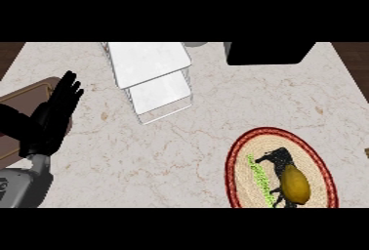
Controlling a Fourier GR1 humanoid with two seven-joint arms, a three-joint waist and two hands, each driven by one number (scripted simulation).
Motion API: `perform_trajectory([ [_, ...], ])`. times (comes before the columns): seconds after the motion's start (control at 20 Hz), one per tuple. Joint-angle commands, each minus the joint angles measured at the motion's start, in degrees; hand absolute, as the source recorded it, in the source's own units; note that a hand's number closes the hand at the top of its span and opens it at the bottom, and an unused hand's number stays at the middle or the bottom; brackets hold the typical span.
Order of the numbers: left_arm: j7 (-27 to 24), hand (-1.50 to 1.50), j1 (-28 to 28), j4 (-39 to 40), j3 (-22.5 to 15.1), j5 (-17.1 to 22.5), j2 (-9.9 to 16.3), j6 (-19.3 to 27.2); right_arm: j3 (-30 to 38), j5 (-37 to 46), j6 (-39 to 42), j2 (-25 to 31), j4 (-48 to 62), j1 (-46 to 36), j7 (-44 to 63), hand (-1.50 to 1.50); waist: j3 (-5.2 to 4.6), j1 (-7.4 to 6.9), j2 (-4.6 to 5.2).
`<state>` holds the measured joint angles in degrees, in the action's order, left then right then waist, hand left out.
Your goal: Pick the lemon from the placemat and place it in the tiered shelf
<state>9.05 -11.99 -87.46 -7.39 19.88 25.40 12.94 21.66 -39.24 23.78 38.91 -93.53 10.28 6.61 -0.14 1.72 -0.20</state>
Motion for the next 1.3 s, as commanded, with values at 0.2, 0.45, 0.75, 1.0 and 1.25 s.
perform_trajectory([
  [0.2,-0.7,0.0,-1.0,2.5,0.6,0.5,-0.3,-1.4,-2.7,22.5,1.4,18.2,-12.9,2.5,8.2,-1.5,-0.24,-0.88,0.34],
  [0.45,-0.4,0.0,-1.5,1.9,-0.9,-1.5,-2.0,-0.8,-11.2,29.0,-6.1,14.2,-25.5,3.0,21.7,-1.5,0.03,-1.47,0.17],
  [0.75,3.0,0.0,-4.7,1.7,-0.2,-3.3,-3.1,0.1,-21.6,33.8,-7.2,10.7,-29.0,-4.8,35.0,-1.5,0.11,-2.24,0.27],
  [1.0,-1.7,0.0,-1.4,3.9,0.8,-3.6,-4.3,-2.1,-26.3,38.3,-3.6,11.9,-30.4,-6.1,43.6,-1.5,0.07,-2.22,0.23],
  [1.25,2.4,0.0,-3.3,2.3,2.1,-4.1,-4.3,-3.2,-32.5,47.2,-2.5,5.5,-28.2,-8.2,46.0,-1.5,0.13,-1.9,0.22],
])
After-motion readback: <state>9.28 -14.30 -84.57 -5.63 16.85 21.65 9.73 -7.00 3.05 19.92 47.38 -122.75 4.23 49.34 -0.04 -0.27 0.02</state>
